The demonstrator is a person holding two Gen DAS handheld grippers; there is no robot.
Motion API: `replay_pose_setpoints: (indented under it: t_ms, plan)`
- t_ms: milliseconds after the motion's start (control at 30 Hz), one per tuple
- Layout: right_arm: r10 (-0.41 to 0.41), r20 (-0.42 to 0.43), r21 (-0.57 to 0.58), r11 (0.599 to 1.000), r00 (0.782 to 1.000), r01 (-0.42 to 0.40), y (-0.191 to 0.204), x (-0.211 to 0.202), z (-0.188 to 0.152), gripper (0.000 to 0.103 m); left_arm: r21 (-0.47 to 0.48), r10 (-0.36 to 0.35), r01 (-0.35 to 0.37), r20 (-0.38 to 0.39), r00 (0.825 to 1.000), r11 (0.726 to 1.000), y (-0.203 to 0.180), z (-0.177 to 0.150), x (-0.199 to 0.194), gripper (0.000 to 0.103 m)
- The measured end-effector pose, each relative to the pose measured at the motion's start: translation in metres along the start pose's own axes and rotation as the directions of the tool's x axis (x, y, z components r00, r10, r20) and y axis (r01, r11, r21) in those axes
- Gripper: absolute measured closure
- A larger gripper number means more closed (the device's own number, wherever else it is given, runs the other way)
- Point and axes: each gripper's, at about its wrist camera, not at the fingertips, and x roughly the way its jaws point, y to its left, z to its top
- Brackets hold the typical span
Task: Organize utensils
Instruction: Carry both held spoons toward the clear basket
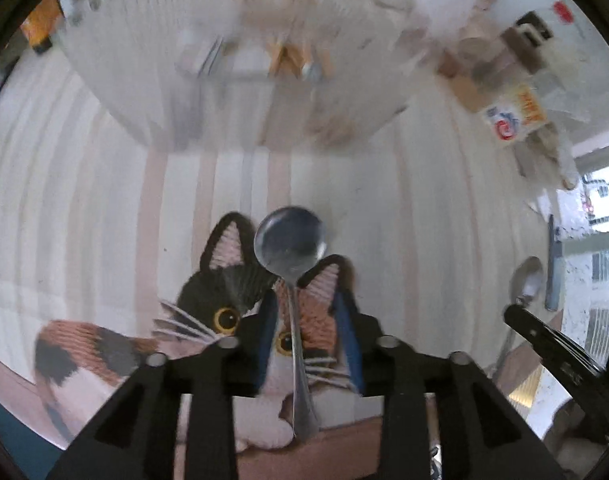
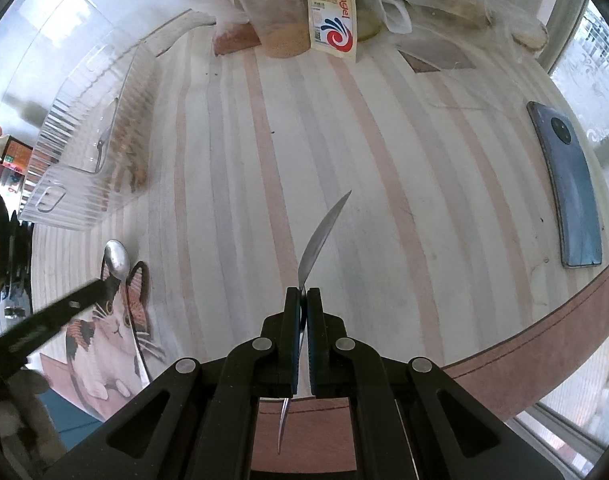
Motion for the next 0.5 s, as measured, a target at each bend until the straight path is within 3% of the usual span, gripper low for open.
replay_pose_setpoints:
  t_ms: [33,100,267,333,433,467,500]
  plan:
    - [-0.003,-0.002,0.002,1.000,1.000,0.003,-0.001,0.000,-0.001,0.100,0.011,0.011,-0.011,0.019,1.000,1.000,-0.002,-0.001,0.001,0.069]
    - [-0.006,-0.010,0.006,1.000,1.000,0.006,-0.004,0.001,-0.001,0.100,0.058,0.059,-0.060,0.023,0.998,0.997,-0.013,0.003,0.005,0.053]
    - [-0.018,-0.031,0.022,1.000,0.999,0.019,-0.009,0.011,-0.004,0.100,0.109,0.163,-0.171,0.083,0.983,0.979,-0.033,0.012,0.011,0.054]
    - [-0.021,-0.033,0.027,0.999,0.999,0.022,-0.010,0.013,-0.005,0.100,0.149,0.204,-0.219,0.112,0.973,0.964,-0.041,0.013,0.013,0.066]
    - [-0.024,-0.031,0.032,0.999,0.999,0.025,-0.011,0.012,-0.005,0.100,0.167,0.200,-0.217,0.111,0.973,0.962,-0.043,0.014,0.013,0.072]
    - [-0.025,-0.029,0.035,0.999,0.999,0.026,-0.011,0.012,-0.005,0.100,0.176,0.201,-0.220,0.122,0.972,0.959,-0.044,0.013,0.011,0.099]
    - [-0.025,-0.027,0.037,0.999,0.999,0.026,-0.011,0.012,-0.005,0.100,0.187,0.199,-0.218,0.116,0.973,0.958,-0.045,0.011,0.011,0.101]
